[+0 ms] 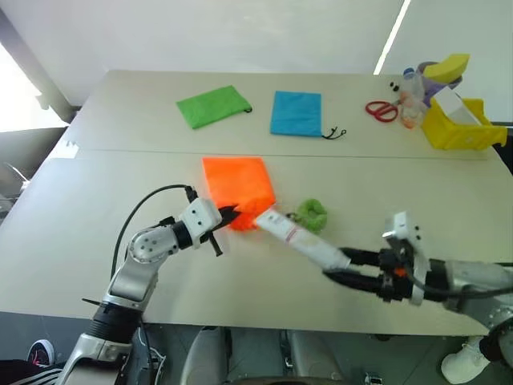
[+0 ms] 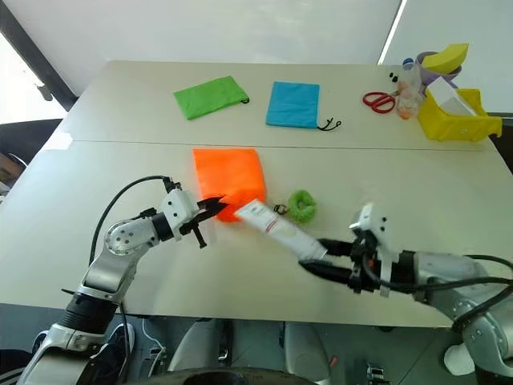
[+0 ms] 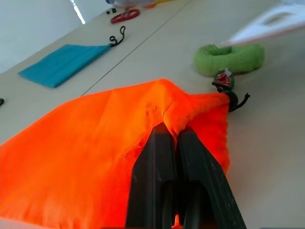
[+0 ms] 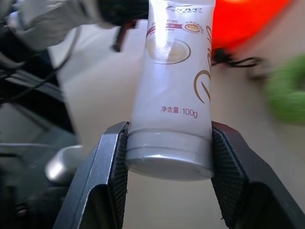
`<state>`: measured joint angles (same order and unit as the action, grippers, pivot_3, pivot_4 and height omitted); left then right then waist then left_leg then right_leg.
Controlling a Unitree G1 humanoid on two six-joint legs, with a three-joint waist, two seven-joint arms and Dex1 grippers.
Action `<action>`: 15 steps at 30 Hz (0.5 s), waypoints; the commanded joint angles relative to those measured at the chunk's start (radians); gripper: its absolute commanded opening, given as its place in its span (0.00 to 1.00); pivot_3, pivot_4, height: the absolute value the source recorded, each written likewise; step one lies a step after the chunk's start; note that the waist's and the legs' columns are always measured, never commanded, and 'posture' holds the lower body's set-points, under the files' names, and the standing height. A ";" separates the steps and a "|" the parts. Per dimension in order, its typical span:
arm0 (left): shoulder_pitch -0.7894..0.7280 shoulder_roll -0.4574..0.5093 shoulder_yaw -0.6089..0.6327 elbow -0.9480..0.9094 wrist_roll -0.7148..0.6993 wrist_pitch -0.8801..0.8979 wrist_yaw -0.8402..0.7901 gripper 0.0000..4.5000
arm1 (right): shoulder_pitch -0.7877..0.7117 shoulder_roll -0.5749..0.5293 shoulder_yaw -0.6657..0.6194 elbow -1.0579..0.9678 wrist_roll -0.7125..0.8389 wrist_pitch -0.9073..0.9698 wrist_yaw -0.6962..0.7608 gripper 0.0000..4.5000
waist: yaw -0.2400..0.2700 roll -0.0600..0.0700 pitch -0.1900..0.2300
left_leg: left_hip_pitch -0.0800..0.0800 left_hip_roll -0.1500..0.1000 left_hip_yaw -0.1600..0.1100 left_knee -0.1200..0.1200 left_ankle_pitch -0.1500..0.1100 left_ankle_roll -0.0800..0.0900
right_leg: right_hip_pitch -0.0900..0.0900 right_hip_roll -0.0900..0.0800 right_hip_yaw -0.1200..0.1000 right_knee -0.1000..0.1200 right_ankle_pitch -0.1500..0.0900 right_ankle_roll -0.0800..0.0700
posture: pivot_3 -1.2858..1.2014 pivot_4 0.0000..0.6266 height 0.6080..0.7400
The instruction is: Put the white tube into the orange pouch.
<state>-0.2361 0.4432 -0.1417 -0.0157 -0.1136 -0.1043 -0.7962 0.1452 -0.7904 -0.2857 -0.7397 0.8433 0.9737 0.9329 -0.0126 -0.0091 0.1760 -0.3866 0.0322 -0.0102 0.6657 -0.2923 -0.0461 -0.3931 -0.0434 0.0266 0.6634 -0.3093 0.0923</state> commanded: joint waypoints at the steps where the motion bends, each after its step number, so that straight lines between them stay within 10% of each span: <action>1: -0.015 0.005 0.015 -0.044 -0.028 0.002 -0.008 0.00 | 0.003 -0.039 0.098 -0.015 -0.112 -0.116 0.002 0.41 | 0.001 0.000 0.000 | 0.000 0.000 0.000 0.000 0.000 0.000 | 0.000 0.000 0.000 0.000 0.000 0.000 | 0.52 0.24 1.00; 15: -0.005 0.018 0.009 -0.083 -0.066 0.031 -0.052 0.00 | -0.153 0.159 0.354 0.192 -0.348 -0.327 -0.162 0.41 | 0.003 -0.001 0.000 | -0.002 0.000 -0.001 0.001 0.001 0.001 | -0.002 -0.001 -0.001 0.001 0.000 0.000 | 0.52 0.24 1.00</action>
<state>-0.2402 0.4565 -0.1423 -0.0609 -0.1652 -0.0692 -0.8460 -0.0011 -0.6470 0.0485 -0.5216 0.4912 0.6684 0.7770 -0.0100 -0.0104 0.1762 -0.3891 0.0318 -0.0112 0.6662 -0.2914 -0.0454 -0.3951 -0.0444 0.0261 0.6645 -0.3090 0.0924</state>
